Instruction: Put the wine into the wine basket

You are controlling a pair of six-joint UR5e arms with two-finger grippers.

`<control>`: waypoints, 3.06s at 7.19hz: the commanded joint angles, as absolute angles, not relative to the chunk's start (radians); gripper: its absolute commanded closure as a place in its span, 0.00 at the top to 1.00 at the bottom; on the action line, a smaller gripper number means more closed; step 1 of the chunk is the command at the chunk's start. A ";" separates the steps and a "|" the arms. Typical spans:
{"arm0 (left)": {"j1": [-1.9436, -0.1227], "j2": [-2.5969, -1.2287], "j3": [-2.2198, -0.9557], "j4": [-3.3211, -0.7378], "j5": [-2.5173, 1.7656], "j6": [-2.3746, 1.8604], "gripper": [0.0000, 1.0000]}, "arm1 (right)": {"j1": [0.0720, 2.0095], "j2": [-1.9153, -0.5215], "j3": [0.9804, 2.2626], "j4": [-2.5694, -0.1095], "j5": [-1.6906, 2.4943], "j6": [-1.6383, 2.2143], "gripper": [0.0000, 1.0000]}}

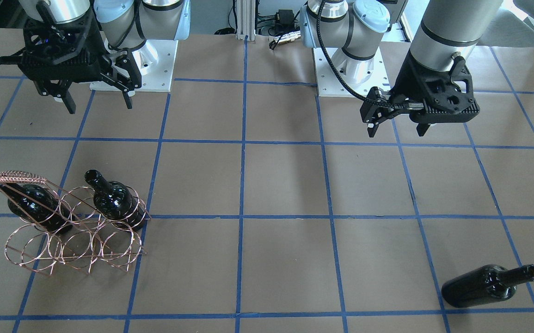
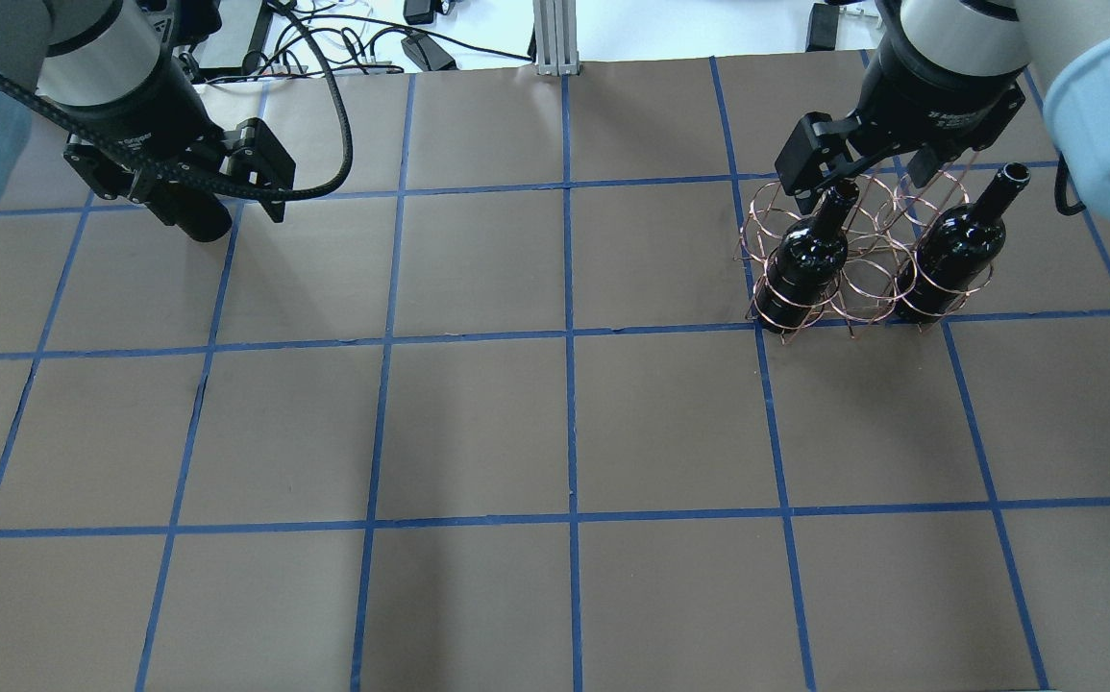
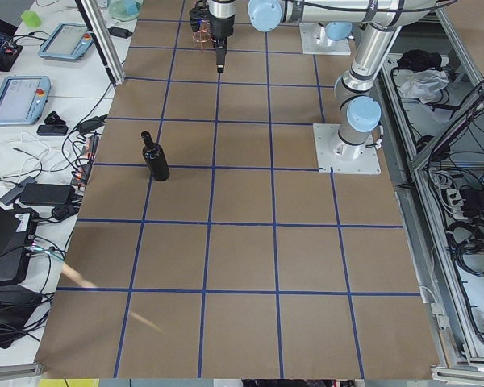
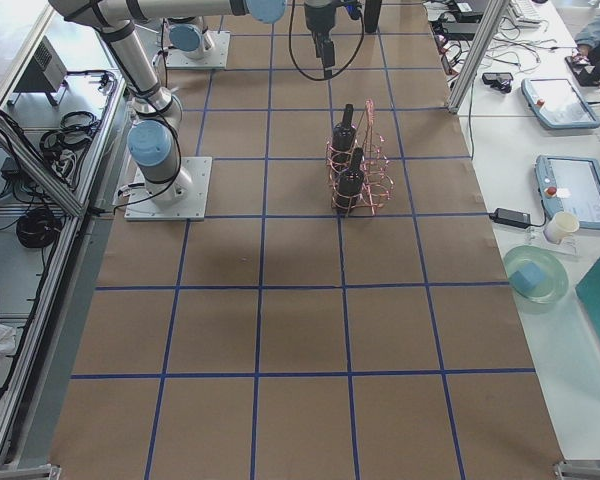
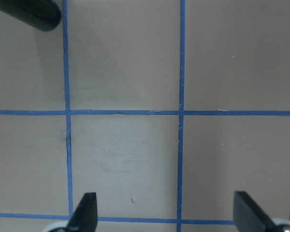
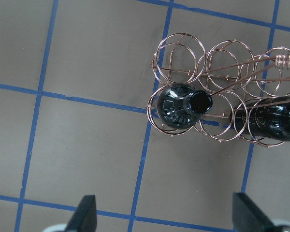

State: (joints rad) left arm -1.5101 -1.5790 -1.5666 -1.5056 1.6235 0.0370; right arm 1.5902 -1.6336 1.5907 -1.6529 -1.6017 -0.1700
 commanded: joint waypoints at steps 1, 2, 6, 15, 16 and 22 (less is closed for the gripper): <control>-1.462 -1.592 -1.560 -1.499 1.621 0.061 1.00 | 1.591 -1.634 1.591 -1.652 -1.603 -0.170 1.00; -1.413 -1.614 -1.542 -1.471 1.620 0.162 1.00 | 1.591 -1.634 1.591 -1.652 -1.603 -0.170 1.00; -1.231 -1.796 -1.320 -1.453 1.583 0.356 1.00 | 1.589 -1.632 1.591 -1.655 -1.605 -0.170 1.00; -1.172 -2.095 -1.203 -1.198 1.510 0.443 0.96 | 1.589 -1.631 1.591 -1.657 -1.603 -0.172 1.00; -1.172 -2.112 -1.194 -1.189 1.503 0.442 0.93 | 1.591 -1.634 1.591 -1.655 -1.606 -0.173 1.00; -1.172 -2.123 -1.196 -1.203 1.502 0.434 0.83 | 1.591 -1.631 1.591 -1.657 -1.603 -0.170 1.00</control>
State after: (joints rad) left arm -1.1719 -2.1234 -1.1945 -1.1971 1.5014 0.4343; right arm 1.5908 -1.6308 1.5907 -1.6555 -1.6019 -0.1714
